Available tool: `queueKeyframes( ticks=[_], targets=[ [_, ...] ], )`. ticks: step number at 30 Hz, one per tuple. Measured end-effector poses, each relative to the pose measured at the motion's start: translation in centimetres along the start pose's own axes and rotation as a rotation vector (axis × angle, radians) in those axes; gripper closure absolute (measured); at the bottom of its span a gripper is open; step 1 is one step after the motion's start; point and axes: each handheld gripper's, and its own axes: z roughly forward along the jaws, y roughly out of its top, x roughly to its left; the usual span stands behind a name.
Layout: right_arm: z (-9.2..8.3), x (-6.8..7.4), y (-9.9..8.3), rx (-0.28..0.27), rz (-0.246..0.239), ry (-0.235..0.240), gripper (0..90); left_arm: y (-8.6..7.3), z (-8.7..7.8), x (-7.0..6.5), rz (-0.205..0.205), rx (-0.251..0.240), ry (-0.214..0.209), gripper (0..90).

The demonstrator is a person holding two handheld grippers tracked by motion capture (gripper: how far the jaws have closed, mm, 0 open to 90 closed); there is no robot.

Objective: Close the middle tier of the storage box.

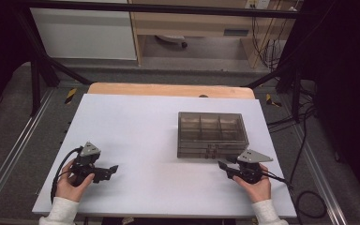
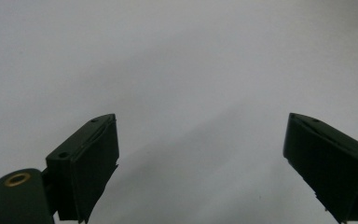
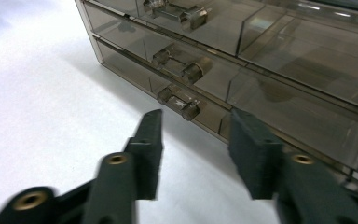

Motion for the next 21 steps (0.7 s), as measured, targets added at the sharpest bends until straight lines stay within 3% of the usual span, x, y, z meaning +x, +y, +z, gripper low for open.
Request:
queueKeyframes(
  ticks=[5, 21],
  targets=[
    [-0.7, -0.1, -0.2, 0.006, 0.052, 0.008, 40.3, 0.0, 0.0, 0.0, -0.001, 0.001, 0.001, 9.7],
    [-1.7, -0.5, -1.1, 0.057, 0.043, -0.013, 8.7, 0.0, 0.0, -0.1, 0.001, 0.001, 0.0, 9.7]
  ],
)
